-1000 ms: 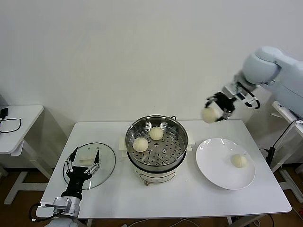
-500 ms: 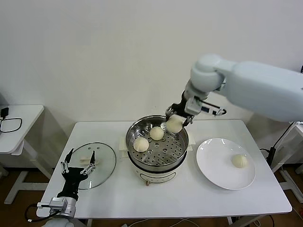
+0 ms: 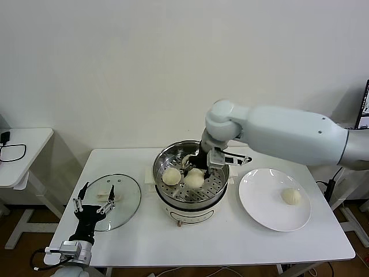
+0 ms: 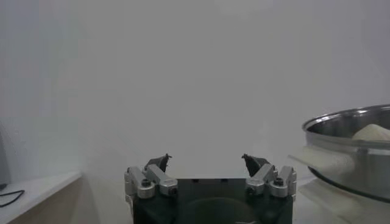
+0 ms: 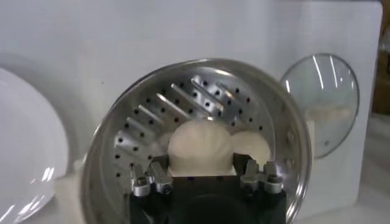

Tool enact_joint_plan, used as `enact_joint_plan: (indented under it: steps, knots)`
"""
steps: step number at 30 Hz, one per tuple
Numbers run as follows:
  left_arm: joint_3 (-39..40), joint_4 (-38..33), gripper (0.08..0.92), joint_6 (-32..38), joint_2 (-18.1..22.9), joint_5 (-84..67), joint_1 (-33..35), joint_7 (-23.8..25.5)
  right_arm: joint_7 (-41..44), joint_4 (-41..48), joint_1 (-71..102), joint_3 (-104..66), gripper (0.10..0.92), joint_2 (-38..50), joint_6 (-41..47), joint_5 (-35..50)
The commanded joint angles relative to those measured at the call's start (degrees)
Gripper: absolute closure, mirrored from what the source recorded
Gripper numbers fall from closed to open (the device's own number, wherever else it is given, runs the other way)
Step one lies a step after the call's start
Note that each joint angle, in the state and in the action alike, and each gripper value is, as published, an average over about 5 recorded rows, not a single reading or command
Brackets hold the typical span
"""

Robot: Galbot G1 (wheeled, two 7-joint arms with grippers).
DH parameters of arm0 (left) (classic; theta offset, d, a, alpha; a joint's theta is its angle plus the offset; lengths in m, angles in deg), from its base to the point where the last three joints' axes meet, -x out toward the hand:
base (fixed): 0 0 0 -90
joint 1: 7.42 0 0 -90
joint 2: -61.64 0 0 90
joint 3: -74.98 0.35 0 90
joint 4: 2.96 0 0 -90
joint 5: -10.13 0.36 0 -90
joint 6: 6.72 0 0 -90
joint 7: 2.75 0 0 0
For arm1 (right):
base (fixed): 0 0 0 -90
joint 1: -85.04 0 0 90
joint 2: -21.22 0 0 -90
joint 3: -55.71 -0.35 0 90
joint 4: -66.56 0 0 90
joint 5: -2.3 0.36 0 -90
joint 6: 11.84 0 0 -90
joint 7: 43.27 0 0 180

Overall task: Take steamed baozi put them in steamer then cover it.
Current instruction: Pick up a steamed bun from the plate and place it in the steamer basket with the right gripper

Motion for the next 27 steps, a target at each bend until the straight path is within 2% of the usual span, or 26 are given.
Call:
enact_joint_plan:
  steps: [1, 17, 23, 27]
  knots:
    - [-0.2, 0.1, 0.177, 0.2, 0.0, 0.0, 0.0, 0.1, -0.9, 0.6, 2.6, 0.6, 0.321, -2.1, -1.4, -1.5]
    - [-1.0, 0.7, 0.177, 0.3, 0.0, -0.2, -0.1, 0.4, 0.3, 2.8, 3.9, 1.0, 0.305, -4.5, -0.7, -1.5]
    - [-1.0, 0.8, 0.177, 0.3, 0.1, -0.3, -0.1, 0.5, 0.7, 2.6, 3.7, -0.1, 0.217, -3.2, -0.3, -0.7]
    - [-1.0, 0.7, 0.177, 0.3, 0.0, -0.3, -0.1, 0.5, 2.1, 2.2, 1.8, -3.5, 0.204, 0.4, 0.6, 2.5]
